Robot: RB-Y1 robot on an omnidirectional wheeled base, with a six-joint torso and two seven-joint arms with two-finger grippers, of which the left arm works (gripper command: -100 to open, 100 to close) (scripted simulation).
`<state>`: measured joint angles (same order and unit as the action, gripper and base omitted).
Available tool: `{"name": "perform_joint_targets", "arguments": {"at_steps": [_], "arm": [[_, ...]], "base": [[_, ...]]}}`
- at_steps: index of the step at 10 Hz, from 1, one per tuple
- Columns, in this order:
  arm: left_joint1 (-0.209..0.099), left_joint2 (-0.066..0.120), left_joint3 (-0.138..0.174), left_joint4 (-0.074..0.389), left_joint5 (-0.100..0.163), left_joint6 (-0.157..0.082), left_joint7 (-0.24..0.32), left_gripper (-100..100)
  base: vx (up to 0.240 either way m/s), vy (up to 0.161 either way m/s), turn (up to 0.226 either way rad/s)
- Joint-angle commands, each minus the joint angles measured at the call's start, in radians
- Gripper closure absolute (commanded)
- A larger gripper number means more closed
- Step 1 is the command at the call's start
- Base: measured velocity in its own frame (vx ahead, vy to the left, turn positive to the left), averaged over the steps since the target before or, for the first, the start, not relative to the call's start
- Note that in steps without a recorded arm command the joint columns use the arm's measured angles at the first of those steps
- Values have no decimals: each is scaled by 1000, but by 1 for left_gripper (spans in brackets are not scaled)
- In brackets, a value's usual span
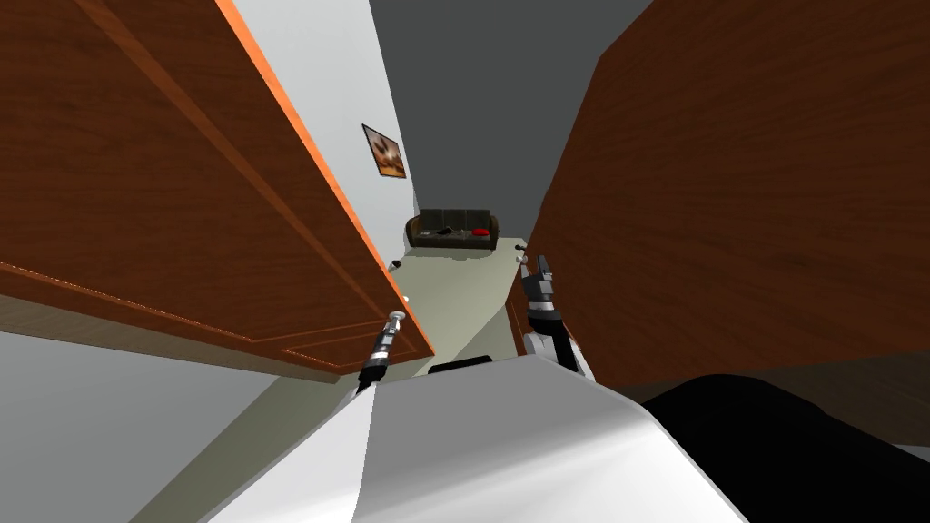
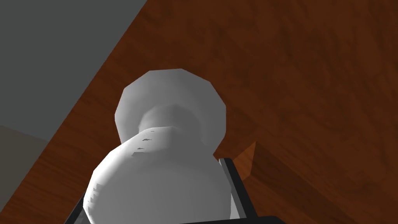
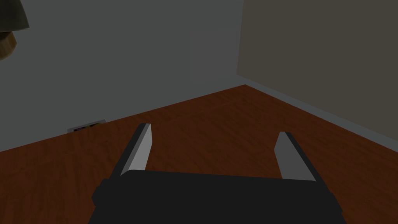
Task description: Push the door open
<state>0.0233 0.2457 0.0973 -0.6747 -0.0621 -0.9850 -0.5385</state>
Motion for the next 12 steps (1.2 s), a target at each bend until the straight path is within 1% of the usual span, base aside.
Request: {"name": "perform_joint_targets", "arguments": {"at_steps": [1, 2, 3, 4, 5, 6, 7, 8, 9, 10, 12], "arm": [[-14, -1, 11, 6, 28, -2, 50, 100], [-14, -1, 11, 6, 28, -2, 66, 100], [-18, -7, 14, 7, 46, 0, 101, 100], [-18, -7, 14, 7, 46, 0, 108, 100], [-23, -14, 16, 8, 63, 2, 148, 100], [-28, -21, 19, 9, 81, 4, 173, 100], [-28, -21, 19, 9, 81, 4, 191, 100], [-33, -28, 21, 10, 98, 6, 226, 100], [-33, -28, 21, 10, 98, 6, 233, 100], [-30, -18, 13, 13, 105, 2, 189, -100], [-27, -8, 4, 16, 115, 1, 145, -100]], "base": [[43, 19, -36], [37, 21, -23], [39, 17, -25], [36, 15, -8], [43, 20, -18], [54, 24, -33], [40, 29, -8], [40, 28, -24], [31, 26, -7], [-8, -6, -17], [-33, -33, -3]]}}
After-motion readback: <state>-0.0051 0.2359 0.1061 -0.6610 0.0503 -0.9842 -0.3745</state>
